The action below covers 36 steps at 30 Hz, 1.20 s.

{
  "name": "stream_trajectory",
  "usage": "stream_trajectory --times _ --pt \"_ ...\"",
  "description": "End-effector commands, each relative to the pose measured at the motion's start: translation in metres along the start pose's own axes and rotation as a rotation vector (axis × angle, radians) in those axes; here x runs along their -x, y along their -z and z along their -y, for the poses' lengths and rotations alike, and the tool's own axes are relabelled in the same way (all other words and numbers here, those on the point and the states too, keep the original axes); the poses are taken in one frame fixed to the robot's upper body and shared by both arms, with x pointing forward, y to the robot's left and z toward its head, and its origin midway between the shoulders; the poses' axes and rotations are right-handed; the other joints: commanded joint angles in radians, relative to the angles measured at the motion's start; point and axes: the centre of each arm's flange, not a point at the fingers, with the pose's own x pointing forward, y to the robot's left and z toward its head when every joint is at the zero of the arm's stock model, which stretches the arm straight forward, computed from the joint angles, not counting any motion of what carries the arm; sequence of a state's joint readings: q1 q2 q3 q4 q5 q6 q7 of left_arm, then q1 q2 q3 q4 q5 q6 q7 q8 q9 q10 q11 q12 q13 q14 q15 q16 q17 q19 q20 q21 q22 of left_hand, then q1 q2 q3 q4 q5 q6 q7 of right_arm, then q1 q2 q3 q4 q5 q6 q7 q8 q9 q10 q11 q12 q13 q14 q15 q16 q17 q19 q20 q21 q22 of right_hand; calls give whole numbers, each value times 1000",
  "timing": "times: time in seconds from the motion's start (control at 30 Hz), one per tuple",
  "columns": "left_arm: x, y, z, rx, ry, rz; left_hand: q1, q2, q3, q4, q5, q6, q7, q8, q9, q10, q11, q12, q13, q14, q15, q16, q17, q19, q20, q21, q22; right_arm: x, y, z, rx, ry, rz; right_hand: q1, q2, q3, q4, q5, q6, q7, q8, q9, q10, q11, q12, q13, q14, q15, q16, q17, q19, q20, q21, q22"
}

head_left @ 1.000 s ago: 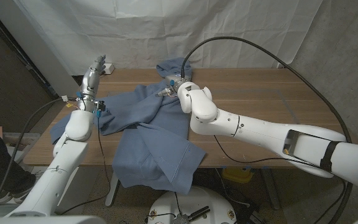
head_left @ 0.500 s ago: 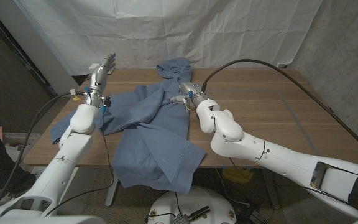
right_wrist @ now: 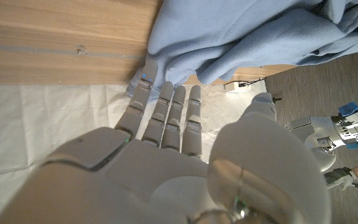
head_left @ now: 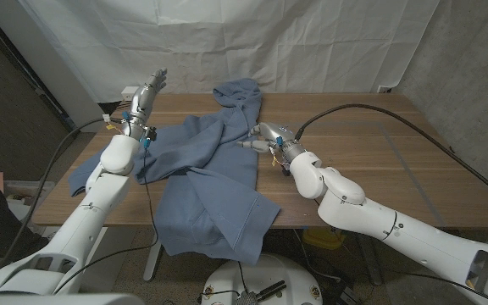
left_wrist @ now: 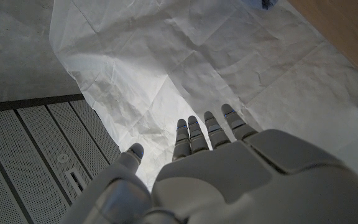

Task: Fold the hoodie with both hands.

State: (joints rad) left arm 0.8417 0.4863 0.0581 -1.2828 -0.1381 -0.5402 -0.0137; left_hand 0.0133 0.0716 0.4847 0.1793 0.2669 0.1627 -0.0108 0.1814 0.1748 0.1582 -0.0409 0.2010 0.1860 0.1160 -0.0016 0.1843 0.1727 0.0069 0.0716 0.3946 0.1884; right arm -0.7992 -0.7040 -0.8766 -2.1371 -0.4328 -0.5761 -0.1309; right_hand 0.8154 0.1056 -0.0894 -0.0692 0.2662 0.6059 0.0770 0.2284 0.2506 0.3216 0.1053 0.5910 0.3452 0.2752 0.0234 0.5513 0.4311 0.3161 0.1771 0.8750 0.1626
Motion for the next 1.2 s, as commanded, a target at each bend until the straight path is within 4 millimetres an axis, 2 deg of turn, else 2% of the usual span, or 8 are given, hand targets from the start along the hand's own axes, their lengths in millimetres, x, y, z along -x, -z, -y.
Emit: stream_trajectory --times 0.03,0.23,0.43,0.87,1.2 --pt "-13 -2 7 -1 29 6 2 91 10 1 2 0 -5 4 3 -2 1 -1 0 4 -3 -1 0 2 9 -1 4 31 19 -1 -122 -1 24 -12 5 -2 6 0 21 -2 11 1 24 -2 -11 -12 16 2 -18 -20 -37 -36 -30 2" --pt "-19 -3 13 2 49 12 2 91 10 1 2 0 -5 4 3 -2 1 -1 0 5 -2 -1 0 2 9 -2 4 42 24 -6 -117 -12 -22 -22 16 1 12 2 9 -14 5 -2 8 -8 -31 -29 -14 16 -53 -44 -72 -31 -62 4" --pt "-23 -4 16 -1 64 10 2 91 11 1 2 -1 -5 4 3 -3 2 -1 0 4 -3 -1 0 2 9 -3 4 55 20 -14 -110 -21 -89 -19 22 5 11 3 6 -17 3 -2 5 -8 -36 -33 -21 20 -62 -50 -80 -24 -70 5" --pt "-35 -5 29 9 112 22 2 91 12 1 2 -1 -6 4 3 -2 1 -1 0 4 -1 -2 0 2 9 -4 4 82 14 -25 40 -13 -205 -15 28 11 8 4 10 -22 4 -4 2 -13 -44 -41 -24 22 -75 -62 -90 -14 -84 5" --pt "-50 -11 37 -10 156 25 2 91 12 1 2 -1 -6 4 3 -4 1 -1 0 4 -2 -1 0 3 10 -5 4 93 14 -33 -80 -23 -244 -3 30 19 0 7 34 -24 13 -6 18 -21 -46 -51 -13 17 -84 -75 -88 -13 -96 6"
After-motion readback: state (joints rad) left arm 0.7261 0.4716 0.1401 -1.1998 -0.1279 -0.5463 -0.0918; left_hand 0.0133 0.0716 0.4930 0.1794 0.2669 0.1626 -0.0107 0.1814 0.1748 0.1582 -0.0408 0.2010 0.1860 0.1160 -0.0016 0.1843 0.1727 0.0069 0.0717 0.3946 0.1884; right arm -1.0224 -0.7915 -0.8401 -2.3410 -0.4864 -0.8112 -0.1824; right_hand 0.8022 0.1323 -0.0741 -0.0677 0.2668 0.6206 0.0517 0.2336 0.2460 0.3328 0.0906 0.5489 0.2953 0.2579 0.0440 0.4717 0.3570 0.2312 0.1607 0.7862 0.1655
